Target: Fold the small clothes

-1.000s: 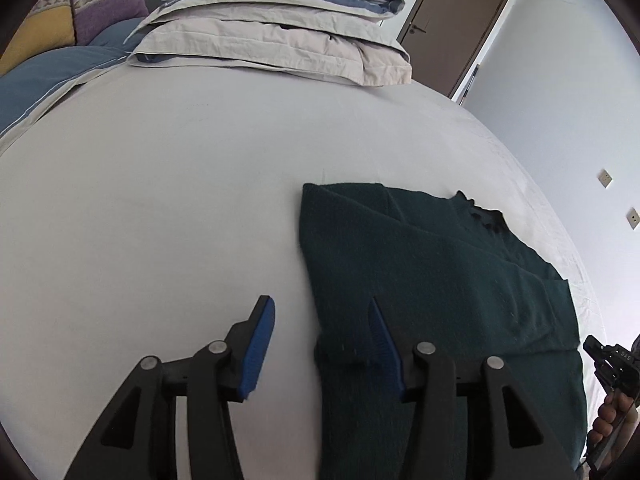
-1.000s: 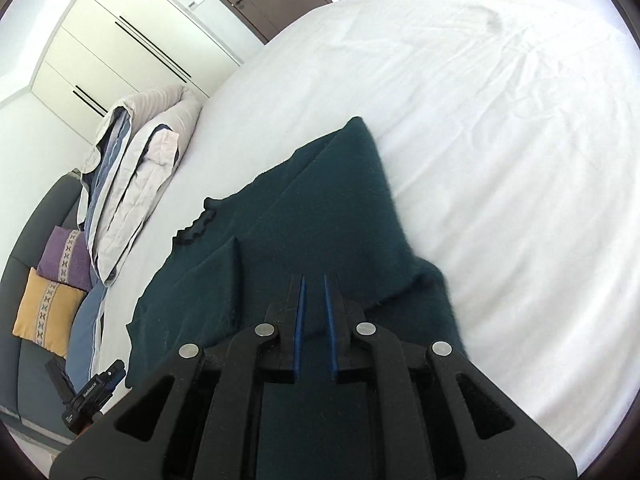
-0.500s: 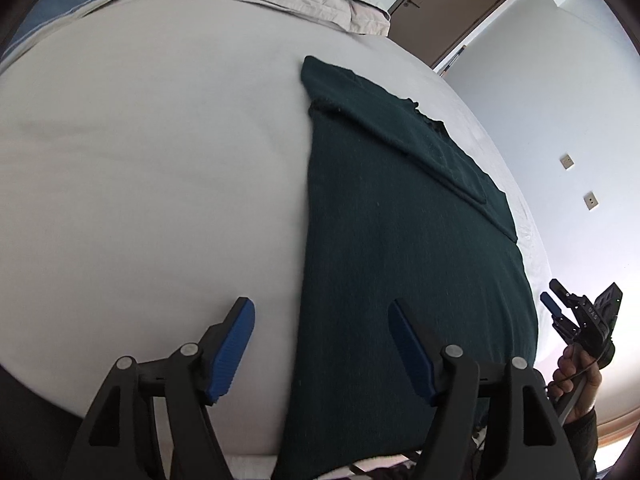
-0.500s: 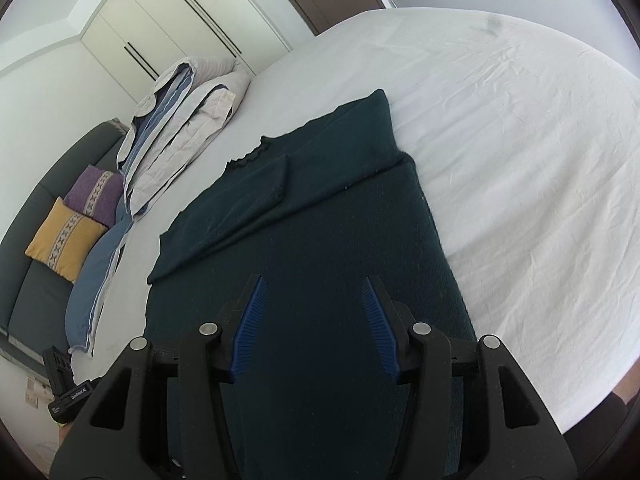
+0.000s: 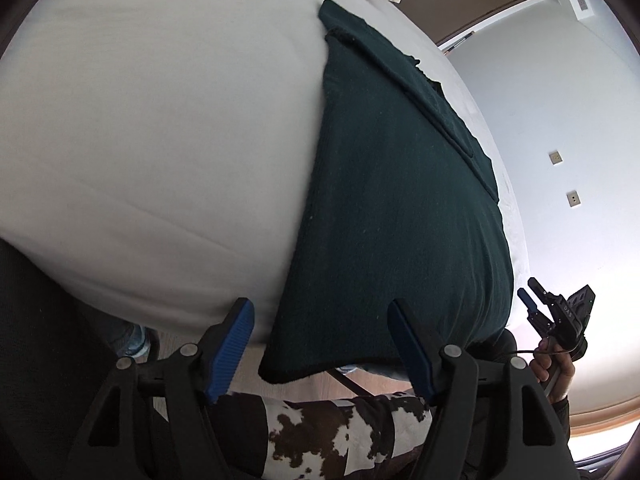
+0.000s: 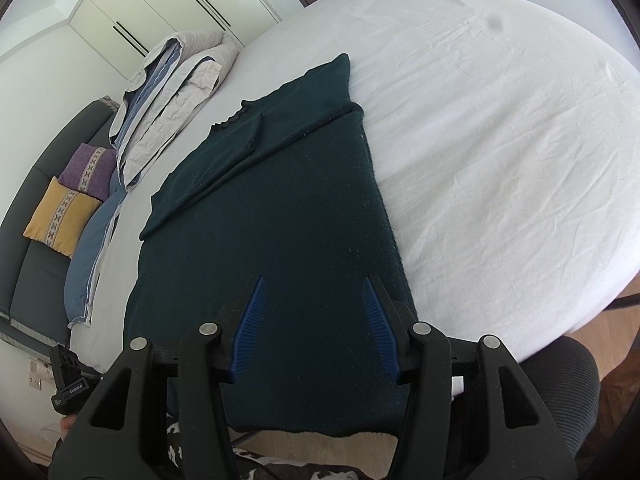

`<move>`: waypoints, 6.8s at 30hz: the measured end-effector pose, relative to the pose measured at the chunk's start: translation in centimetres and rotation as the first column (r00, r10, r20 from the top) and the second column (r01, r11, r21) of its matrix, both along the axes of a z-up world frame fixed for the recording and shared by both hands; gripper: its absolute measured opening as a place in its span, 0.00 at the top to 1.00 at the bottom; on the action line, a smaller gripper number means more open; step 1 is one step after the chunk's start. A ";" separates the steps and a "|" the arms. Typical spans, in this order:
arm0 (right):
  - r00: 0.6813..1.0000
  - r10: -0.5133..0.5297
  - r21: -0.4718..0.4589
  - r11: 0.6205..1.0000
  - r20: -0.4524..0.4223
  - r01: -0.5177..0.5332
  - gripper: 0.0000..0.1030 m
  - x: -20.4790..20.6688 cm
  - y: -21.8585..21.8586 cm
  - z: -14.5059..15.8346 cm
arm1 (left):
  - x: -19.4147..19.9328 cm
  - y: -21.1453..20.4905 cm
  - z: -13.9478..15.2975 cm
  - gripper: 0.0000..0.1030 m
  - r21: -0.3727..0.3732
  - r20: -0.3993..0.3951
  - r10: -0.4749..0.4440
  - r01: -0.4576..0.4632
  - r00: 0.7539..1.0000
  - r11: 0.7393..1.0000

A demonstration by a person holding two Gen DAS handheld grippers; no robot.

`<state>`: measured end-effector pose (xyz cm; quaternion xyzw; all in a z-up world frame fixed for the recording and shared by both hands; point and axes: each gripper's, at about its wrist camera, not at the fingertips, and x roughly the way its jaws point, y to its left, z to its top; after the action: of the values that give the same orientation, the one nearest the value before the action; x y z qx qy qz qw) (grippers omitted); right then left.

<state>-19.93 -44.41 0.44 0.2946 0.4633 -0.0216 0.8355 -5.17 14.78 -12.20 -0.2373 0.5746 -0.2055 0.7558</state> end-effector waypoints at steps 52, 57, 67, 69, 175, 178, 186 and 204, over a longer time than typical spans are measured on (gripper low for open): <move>0.894 0.225 -0.047 0.963 -0.388 -0.264 0.93 -2.8 -1.2 -4.6 | -0.9 -0.1 1.4 0.91 -0.067 0.081 -0.069 0.075 0.994 0.995; 0.947 0.202 0.039 0.979 -0.251 -0.199 0.94 -3.8 -2.4 -1.7 | -0.8 0.5 2.3 0.91 -0.123 0.108 -0.051 0.064 0.993 0.990; 0.992 0.126 0.206 0.971 0.006 -0.125 0.94 -3.6 -2.5 2.0 | -1.0 1.8 5.2 0.91 -0.289 0.215 0.010 0.054 0.977 0.956; 0.992 0.119 0.219 0.968 0.032 -0.124 0.94 -3.4 -2.4 2.4 | -1.1 1.8 5.5 0.91 -0.291 0.222 0.015 0.051 0.975 0.955; 0.905 0.174 0.042 0.984 -0.389 -0.171 0.94 -4.3 1.3 -5.0 | -2.0 1.5 -1.1 0.48 -0.051 0.042 0.087 -0.085 0.995 0.995; 0.907 0.174 0.049 0.984 -0.383 -0.169 0.93 -4.4 0.8 -4.8 | -1.9 1.7 -1.3 0.48 -0.082 0.033 0.092 -0.089 0.995 0.993; 0.913 0.177 0.055 0.984 -0.368 -0.168 0.94 -4.7 0.6 -4.7 | -2.2 1.0 -1.7 0.73 -0.076 0.004 0.028 -0.028 1.000 0.997; 0.967 0.171 0.178 0.974 -0.189 -0.138 0.94 -5.4 -1.0 -1.3 | -1.7 3.6 3.5 0.95 -0.325 0.104 0.114 -0.074 0.988 0.943</move>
<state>-25.35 -45.45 -0.88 0.3214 0.5679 0.0520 0.7560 -6.86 18.41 -8.70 -0.3710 0.4746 -0.2737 0.7498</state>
